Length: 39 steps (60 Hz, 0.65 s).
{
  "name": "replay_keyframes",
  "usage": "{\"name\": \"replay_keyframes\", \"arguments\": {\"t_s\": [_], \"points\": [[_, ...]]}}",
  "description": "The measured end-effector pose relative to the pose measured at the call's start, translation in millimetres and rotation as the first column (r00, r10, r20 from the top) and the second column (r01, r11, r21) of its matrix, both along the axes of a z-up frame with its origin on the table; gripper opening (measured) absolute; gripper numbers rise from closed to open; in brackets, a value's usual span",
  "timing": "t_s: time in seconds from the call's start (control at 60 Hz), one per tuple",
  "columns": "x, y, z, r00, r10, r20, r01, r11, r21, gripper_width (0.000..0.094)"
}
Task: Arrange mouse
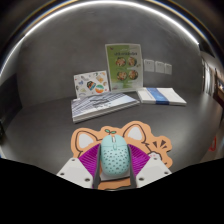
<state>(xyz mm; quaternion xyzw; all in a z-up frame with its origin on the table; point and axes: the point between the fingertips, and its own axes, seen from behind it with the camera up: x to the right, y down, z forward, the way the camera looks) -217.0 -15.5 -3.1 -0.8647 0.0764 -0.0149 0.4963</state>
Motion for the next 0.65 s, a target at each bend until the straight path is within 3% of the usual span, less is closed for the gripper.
{"name": "replay_keyframes", "arguments": {"t_s": [0.15,0.167,0.183,0.3,0.317,0.65], "points": [[1,3,-2,0.996,-0.001,0.088,0.001,1.0,-0.005,0.0542],[2,3,-1,0.995,0.004,0.097,-0.003,1.0,-0.008,0.0612],[2,2,0,0.994,0.007,0.105,-0.006,1.0,-0.013,0.0591],[-12,-16,6,0.993,0.083,0.08,-0.078,0.995,-0.057,0.0883],[-15,-20,9,0.993,0.092,0.07,-0.088,0.995,-0.053,0.0836],[-68,-143,48,0.985,0.166,-0.056,-0.167,0.986,-0.013,0.0837]]}}
